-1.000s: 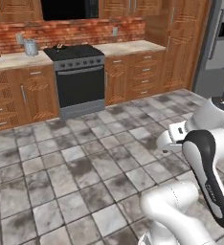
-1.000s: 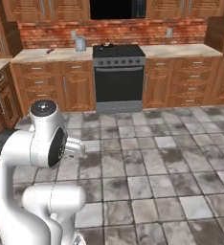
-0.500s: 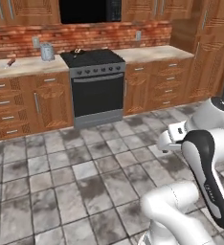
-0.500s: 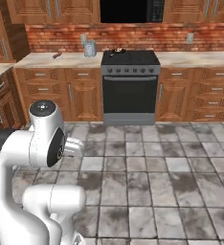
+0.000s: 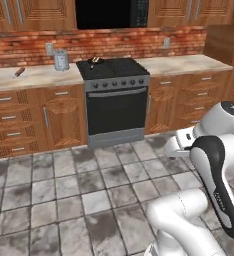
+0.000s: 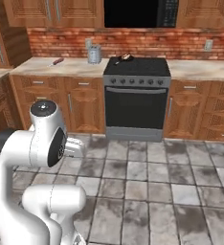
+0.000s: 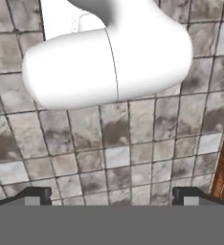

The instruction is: Place the cold items (carrot and squash) from the fridge in one tupperware on the dining counter. Place the warm items (hot dog and kebab skewer) in the stove area in another tupperware.

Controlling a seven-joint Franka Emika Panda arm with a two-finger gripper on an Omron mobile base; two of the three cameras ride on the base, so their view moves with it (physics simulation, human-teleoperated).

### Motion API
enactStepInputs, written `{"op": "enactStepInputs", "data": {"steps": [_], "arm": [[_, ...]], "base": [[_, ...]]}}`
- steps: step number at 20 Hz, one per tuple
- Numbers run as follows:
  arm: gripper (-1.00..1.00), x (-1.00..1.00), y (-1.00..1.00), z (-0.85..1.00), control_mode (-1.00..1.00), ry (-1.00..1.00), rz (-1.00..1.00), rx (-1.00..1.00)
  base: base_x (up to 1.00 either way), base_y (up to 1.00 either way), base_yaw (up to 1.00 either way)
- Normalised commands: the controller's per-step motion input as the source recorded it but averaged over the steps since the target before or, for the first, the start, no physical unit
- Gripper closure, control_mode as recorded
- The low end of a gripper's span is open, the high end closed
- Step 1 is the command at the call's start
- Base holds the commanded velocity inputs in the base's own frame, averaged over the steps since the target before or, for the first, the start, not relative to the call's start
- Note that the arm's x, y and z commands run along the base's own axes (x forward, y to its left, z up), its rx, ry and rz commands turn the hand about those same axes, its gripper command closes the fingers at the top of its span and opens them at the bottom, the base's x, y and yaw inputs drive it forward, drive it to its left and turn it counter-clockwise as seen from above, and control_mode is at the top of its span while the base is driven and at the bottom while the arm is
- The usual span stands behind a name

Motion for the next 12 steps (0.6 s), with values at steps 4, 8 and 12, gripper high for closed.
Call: {"op": "enactStepInputs", "data": {"steps": [4,8,12], "arm": [[-1.00,0.00,0.00,0.00,1.00,0.00,0.00,0.00],[-1.00,0.00,0.00,0.00,1.00,0.00,0.00,0.00],[-1.00,0.00,0.00,0.00,1.00,0.00,0.00,0.00]], "base": [[1.00,-0.34,0.21],[1.00,-0.34,0.20],[0.99,-0.35,0.14]]}}
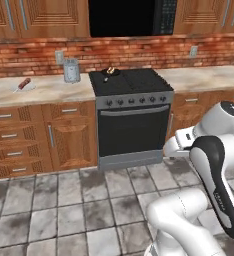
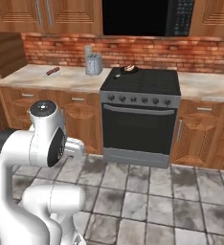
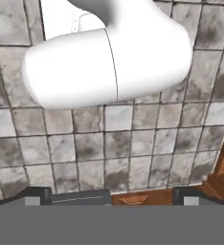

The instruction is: Place the cold items (carrot and squash) from the fridge in one tupperware on the dining counter. Place the warm items (hot dog and kebab skewer) in the stove area in another tupperware.

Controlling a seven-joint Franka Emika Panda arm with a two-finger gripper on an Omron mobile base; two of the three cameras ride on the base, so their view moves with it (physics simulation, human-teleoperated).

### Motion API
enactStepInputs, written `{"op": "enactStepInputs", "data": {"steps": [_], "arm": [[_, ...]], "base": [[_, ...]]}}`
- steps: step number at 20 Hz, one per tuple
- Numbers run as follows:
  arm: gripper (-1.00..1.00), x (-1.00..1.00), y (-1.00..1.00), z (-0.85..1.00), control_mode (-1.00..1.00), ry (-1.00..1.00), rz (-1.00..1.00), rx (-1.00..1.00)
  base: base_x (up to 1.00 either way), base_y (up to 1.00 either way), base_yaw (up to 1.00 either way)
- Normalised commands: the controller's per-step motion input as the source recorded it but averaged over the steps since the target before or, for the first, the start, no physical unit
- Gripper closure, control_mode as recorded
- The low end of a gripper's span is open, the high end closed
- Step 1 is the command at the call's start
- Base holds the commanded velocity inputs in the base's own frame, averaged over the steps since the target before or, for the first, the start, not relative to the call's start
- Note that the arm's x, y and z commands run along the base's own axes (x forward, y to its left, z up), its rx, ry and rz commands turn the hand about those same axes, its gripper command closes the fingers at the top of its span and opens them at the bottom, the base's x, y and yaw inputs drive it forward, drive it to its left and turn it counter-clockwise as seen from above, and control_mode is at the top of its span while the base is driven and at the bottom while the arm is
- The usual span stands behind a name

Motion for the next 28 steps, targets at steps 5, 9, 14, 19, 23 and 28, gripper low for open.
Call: {"op": "enactStepInputs", "data": {"steps": [5,9,14,19,23,28], "arm": [[-1.00,0.00,0.00,0.00,1.00,0.00,0.00,0.00],[-1.00,0.00,0.00,0.00,1.00,0.00,0.00,0.00],[-1.00,0.00,0.00,0.00,1.00,0.00,0.00,0.00],[-1.00,0.00,0.00,0.00,1.00,0.00,0.00,0.00],[-1.00,0.00,0.00,0.00,1.00,0.00,0.00,0.00],[-1.00,0.00,0.00,0.00,1.00,0.00,0.00,0.00]], "base": [[0.96,-0.31,0.10],[0.85,-0.16,0.04],[0.76,-0.09,0.00],[0.81,-0.05,0.01],[0.82,0.00,0.03],[0.54,-0.04,-0.01]]}}
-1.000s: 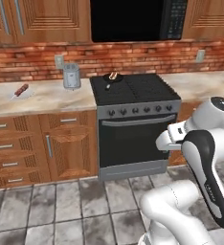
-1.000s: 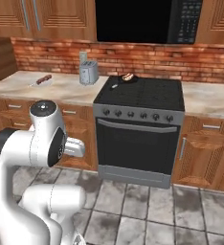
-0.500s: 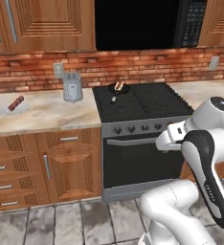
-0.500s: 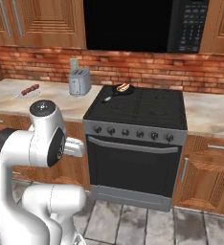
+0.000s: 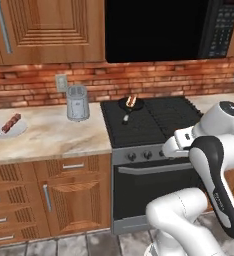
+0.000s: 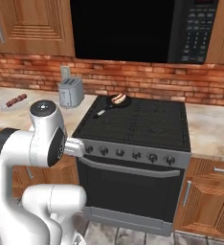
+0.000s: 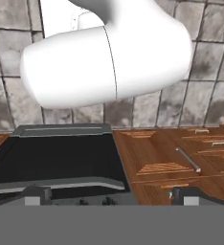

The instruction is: Place the cold items (carrot and squash) from the fridge in one tupperware on the dining counter. Place the warm items (hot dog and kebab skewer) in the stove area in another tupperware.

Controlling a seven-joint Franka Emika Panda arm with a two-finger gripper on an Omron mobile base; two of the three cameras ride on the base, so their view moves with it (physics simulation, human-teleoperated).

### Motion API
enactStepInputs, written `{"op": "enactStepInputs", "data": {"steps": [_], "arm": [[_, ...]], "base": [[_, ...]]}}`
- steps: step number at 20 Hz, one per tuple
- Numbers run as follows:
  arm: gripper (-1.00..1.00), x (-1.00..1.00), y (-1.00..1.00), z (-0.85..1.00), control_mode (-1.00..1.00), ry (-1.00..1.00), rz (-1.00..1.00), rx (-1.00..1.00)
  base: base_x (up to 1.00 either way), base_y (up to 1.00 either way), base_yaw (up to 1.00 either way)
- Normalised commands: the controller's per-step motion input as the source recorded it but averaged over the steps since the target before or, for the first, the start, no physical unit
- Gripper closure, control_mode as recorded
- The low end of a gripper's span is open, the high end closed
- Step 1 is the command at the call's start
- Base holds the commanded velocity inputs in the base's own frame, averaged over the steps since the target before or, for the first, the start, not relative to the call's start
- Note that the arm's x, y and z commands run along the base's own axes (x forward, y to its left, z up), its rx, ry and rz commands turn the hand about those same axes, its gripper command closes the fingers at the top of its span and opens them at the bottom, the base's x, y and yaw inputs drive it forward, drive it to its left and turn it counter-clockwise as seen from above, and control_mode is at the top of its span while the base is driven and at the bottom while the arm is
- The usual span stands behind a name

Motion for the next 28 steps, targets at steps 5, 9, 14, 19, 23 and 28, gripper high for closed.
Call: {"op": "enactStepInputs", "data": {"steps": [5,9,14,19,23,28], "arm": [[-1.00,0.00,0.00,0.00,1.00,0.00,0.00,0.00],[-1.00,0.00,0.00,0.00,1.00,0.00,0.00,0.00],[-1.00,0.00,0.00,0.00,1.00,0.00,0.00,0.00],[-1.00,0.00,0.00,0.00,1.00,0.00,0.00,0.00],[-1.00,0.00,0.00,0.00,1.00,0.00,0.00,0.00],[-1.00,0.00,0.00,0.00,1.00,0.00,0.00,0.00]], "base": [[0.32,0.00,-0.05],[0.55,0.07,-0.13],[0.49,0.12,-0.18],[0.07,0.18,-0.28],[0.34,0.33,-0.27],[0.41,0.40,-0.19]]}}
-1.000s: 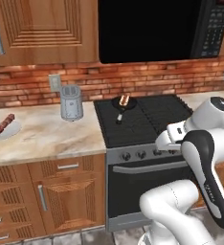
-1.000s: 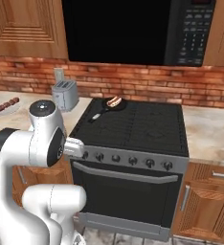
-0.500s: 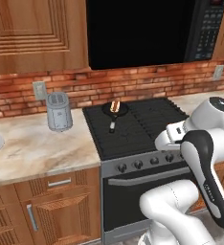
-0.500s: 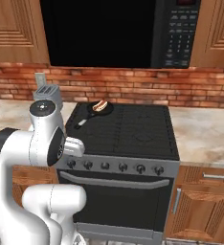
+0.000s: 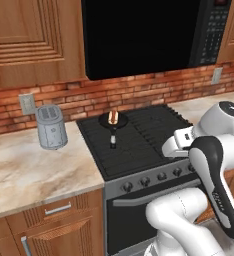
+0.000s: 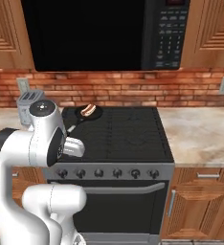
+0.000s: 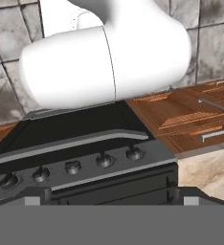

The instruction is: Place the cold items (carrot and squash) from the fridge in one tupperware on the dining counter. Place the warm items (hot dog and kebab skewer) in the stove area in another tupperware.

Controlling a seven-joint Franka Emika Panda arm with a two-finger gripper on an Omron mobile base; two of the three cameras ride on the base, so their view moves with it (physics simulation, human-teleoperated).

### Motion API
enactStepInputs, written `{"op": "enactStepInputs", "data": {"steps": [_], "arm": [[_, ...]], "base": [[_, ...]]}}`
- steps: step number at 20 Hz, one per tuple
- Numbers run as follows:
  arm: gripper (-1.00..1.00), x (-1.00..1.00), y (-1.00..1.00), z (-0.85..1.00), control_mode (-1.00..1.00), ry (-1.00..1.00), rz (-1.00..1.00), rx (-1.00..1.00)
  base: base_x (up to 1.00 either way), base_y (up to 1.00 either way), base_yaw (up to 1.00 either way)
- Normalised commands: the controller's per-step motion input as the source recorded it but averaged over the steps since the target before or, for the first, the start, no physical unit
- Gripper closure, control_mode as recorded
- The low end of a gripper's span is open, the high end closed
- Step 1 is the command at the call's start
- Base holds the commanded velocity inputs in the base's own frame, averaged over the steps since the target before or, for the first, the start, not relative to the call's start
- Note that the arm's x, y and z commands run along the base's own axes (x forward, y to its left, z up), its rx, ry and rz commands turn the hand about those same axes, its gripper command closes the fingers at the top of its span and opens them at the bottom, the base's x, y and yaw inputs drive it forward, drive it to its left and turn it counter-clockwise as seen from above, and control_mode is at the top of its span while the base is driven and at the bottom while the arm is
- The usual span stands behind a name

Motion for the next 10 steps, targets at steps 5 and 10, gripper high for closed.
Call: {"op": "enactStepInputs", "data": {"steps": [5,10], "arm": [[-1.00,0.00,0.00,0.00,1.00,0.00,0.00,0.00],[-1.00,0.00,0.00,0.00,1.00,0.00,0.00,0.00]], "base": [[0.25,0.35,-0.15],[0.32,0.41,-0.14]]}}
